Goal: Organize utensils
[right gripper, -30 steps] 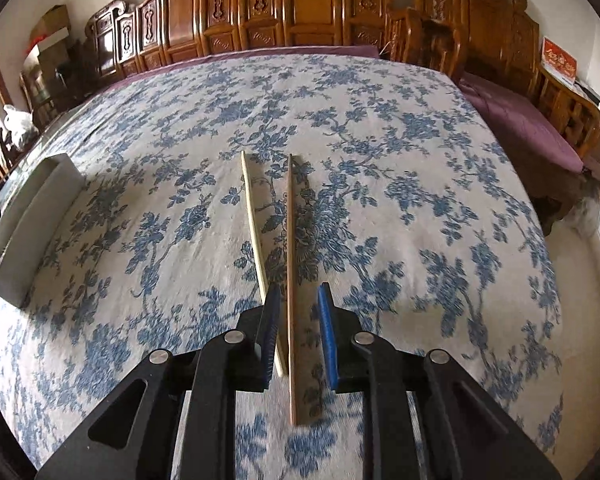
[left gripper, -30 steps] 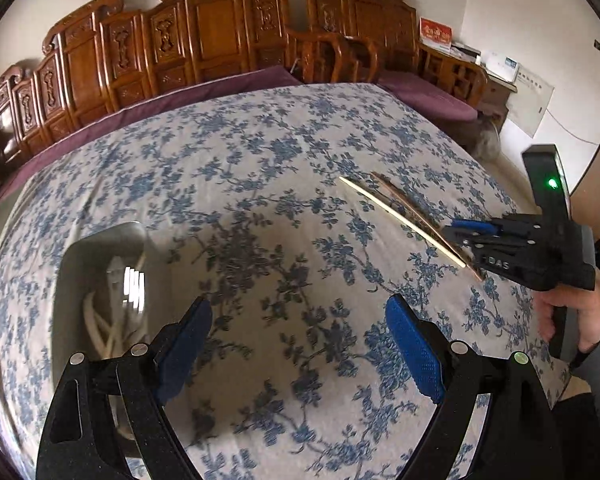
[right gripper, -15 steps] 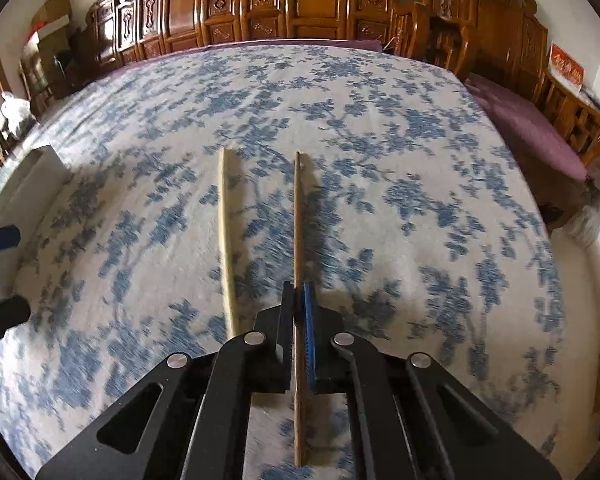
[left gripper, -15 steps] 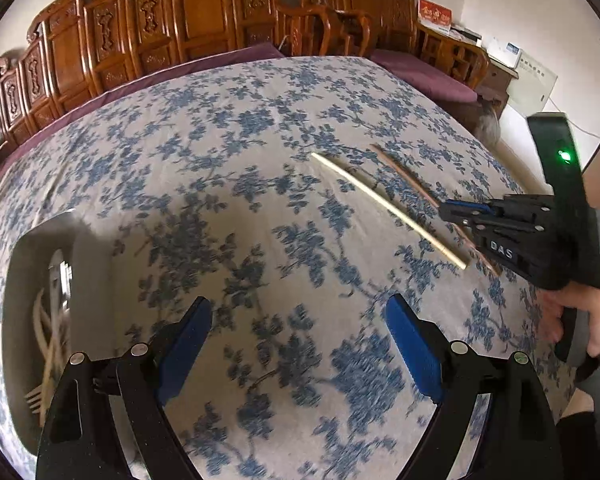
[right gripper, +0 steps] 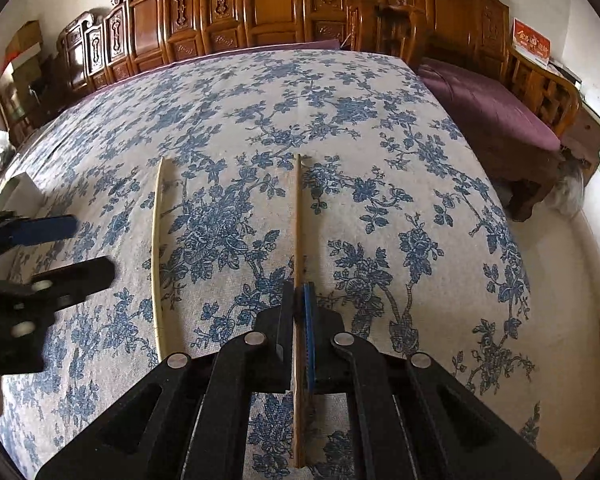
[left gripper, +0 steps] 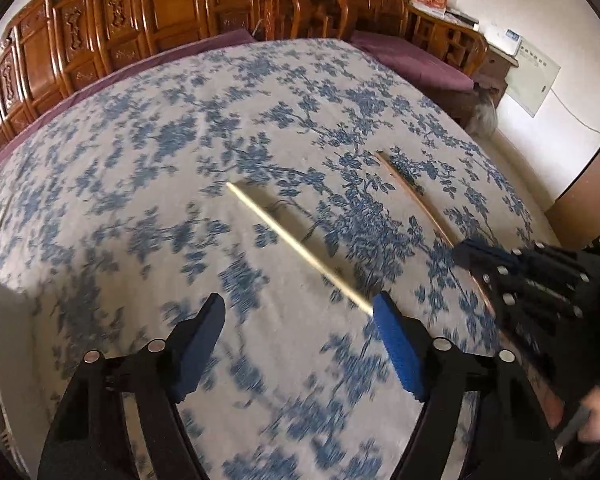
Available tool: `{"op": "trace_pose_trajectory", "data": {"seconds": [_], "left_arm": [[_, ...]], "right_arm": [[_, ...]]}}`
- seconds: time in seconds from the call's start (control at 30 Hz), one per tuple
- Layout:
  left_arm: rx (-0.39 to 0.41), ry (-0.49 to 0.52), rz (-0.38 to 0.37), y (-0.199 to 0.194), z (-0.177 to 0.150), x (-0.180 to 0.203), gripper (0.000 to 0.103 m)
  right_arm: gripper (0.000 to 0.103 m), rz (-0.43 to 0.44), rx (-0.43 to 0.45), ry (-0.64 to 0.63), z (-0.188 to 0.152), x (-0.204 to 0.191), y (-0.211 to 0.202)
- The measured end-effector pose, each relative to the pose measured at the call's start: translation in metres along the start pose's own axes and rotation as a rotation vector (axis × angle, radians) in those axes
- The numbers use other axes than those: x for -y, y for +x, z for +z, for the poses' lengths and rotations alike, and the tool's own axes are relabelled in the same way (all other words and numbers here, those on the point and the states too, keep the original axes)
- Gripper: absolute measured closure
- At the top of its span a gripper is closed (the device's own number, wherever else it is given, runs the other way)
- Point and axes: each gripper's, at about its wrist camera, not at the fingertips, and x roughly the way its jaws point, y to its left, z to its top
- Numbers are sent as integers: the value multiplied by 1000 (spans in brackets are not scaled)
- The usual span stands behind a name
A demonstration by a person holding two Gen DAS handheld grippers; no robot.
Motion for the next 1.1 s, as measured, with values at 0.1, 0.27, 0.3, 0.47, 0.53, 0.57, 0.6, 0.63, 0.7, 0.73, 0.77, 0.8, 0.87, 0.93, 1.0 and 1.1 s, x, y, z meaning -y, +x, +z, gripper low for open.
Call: {"op": "trace_pose_trajectory", "data": {"seconds": [0.1,0.27,0.3,0.47,0.53,0.57,0.6,0.63,0.7,0.73,0.77,0.8,0.87,0.93,1.0,1.1], "left_arm": [[-20,-8,9,13,7,5,37],[-43,-25,-3,24,12,8,37],[-45,-18,7,24,13,9,37],[-46,9,50,24,11,13,47],[-50,8,49,23,10,10,53],[-51,6,58,22,10,8,60],[-50,5,60,21,9,6,67],[-50,4,60,20,9,4,71],[-53,7,61,19,9,-1,86],[-56,8,60,18,8,-4,90],[-59,8,60,18,8,-6,93],[-63,5,58,18,7,-9,94],[-72,-10,62,17,7,-14,94],[-78,-17,72,16,7,-19,94],[-85,-23,67,16,6,-23,95],[-94,2,59,16,5,-22,98]], "right_arm": [[97,-1,2,2,1,0,0],[97,5,4,12,2,1,1],[97,6,5,11,2,1,1],[97,1,5,10,2,1,1],[97,-1,4,8,2,0,1],[97,-2,4,8,2,0,1],[97,-3,4,7,2,0,1],[97,-4,4,7,2,0,1],[97,-6,4,5,2,-1,1],[97,-9,4,3,2,-1,1],[97,-12,4,0,2,-2,1],[97,-16,3,-4,2,-2,2],[97,-23,3,-11,2,-4,2],[97,-18,-1,-16,2,-6,2],[97,-6,-11,-24,3,-9,2],[97,5,-19,-39,3,-17,1]]}}
